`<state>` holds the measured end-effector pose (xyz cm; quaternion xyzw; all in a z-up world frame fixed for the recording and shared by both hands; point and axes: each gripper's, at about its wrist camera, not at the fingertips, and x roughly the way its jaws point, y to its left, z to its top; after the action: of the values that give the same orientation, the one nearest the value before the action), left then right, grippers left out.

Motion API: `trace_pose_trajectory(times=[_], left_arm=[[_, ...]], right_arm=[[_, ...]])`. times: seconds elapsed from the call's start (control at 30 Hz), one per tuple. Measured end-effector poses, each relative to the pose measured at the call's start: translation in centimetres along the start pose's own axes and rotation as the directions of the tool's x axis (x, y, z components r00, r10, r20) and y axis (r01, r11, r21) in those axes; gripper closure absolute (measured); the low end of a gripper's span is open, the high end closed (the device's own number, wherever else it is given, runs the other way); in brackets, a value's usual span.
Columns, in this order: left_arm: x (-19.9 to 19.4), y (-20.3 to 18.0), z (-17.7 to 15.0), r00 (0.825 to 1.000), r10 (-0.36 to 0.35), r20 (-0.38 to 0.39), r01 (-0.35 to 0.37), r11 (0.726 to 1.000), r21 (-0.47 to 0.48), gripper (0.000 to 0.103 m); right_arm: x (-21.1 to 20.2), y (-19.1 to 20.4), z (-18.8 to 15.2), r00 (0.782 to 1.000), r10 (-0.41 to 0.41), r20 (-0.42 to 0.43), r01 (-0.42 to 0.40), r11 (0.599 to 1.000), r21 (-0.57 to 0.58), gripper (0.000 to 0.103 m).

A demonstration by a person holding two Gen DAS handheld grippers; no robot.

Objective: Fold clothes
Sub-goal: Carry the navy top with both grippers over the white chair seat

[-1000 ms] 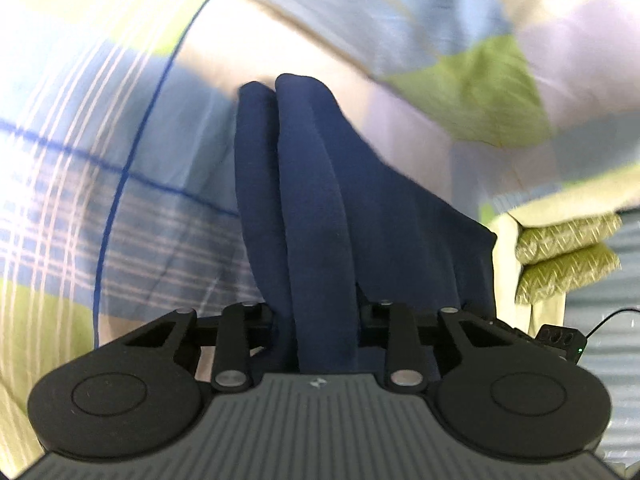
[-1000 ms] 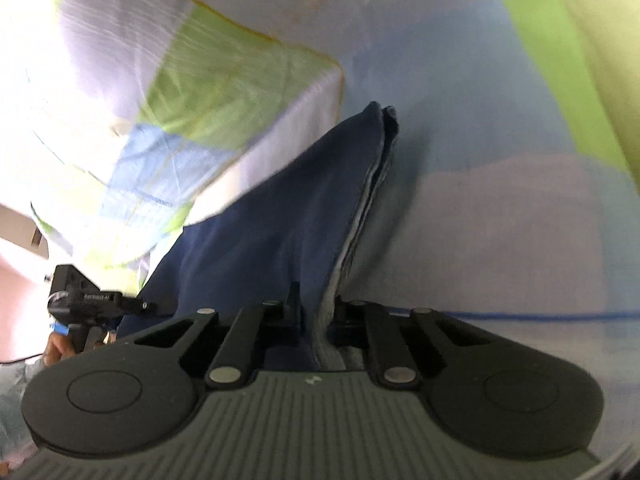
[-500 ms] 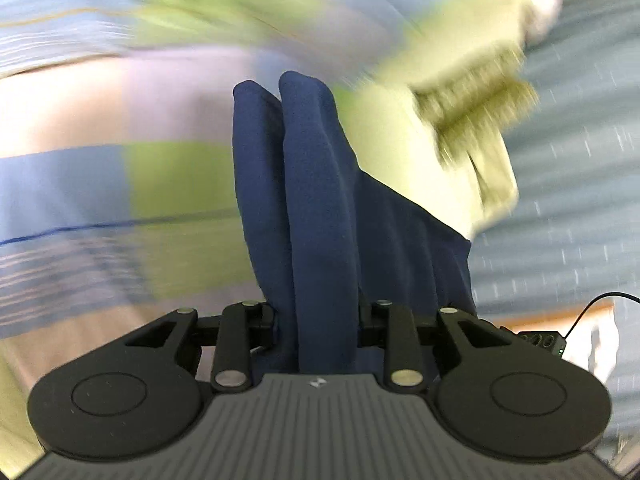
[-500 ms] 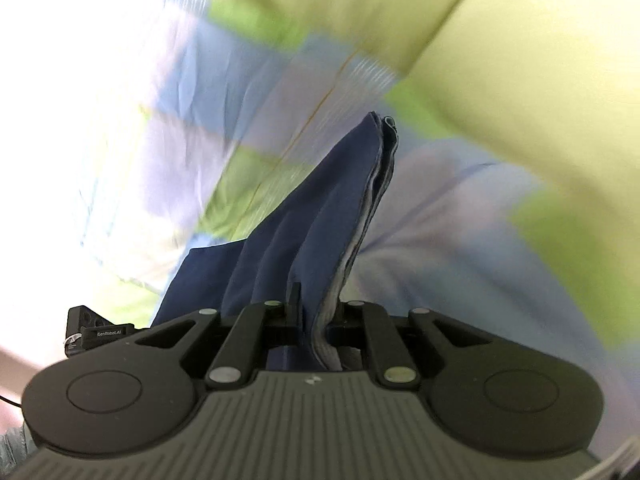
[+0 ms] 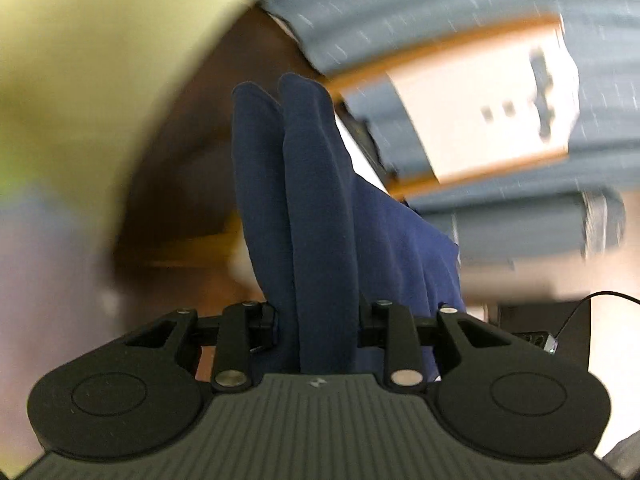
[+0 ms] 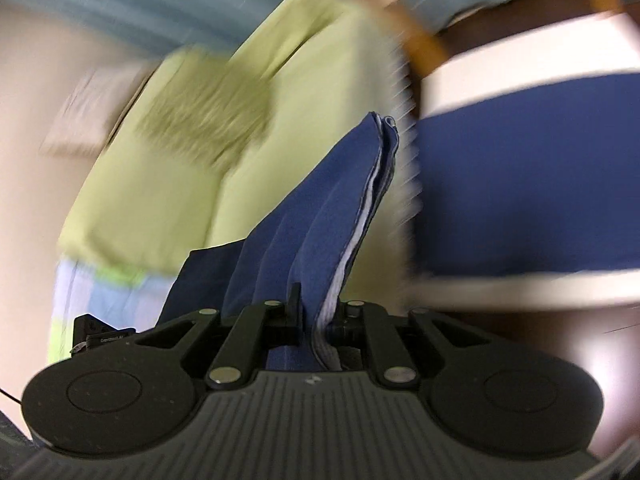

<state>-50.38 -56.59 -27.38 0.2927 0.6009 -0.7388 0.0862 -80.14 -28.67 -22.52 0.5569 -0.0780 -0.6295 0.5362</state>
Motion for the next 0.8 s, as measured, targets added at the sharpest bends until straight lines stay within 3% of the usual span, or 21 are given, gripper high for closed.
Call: trace_pose_trajectory(times=[0.1,0.13,0.23,0.43,0.63,0.8], left_arm=[[5.3,-2.3,2.0,0.999,-0.018,-0.037,0.019,0.999,0.046,0.069],[8.4,-3.5,3.0,0.998,-0.014,-0.054,0.018,0.997,0.077,0.069],[12.2,-4.4,4.1,0.997,0.009,-0.072,-0.001,0.995,0.103,0.069],[15.3,-4.7,4.8,0.995,0.07,-0.07,-0.061,0.99,0.127,0.069],[15.0,-2.5,4.9,0.994,0.094,-0.055,-0.086,0.989,0.121,0.068],[16.2,-1.0,4.7,0.99,0.125,-0.061,-0.116,0.984,0.136,0.065]], right_arm=[[-3.4,-4.9,3.0,0.994,-0.067,0.083,0.063,0.997,0.043,0.094],[-3.7,-6.0,3.6,0.992,-0.078,0.095,0.074,0.996,0.047,0.094],[-4.3,-10.0,5.5,0.985,-0.113,0.127,0.105,0.992,0.069,0.094],[-1.5,-16.4,7.8,0.987,-0.115,0.11,0.106,0.991,0.083,0.094],[0.9,-18.7,8.4,0.992,-0.088,0.093,0.081,0.994,0.075,0.094],[2.2,-20.8,8.6,0.99,-0.124,0.074,0.117,0.989,0.088,0.094]])
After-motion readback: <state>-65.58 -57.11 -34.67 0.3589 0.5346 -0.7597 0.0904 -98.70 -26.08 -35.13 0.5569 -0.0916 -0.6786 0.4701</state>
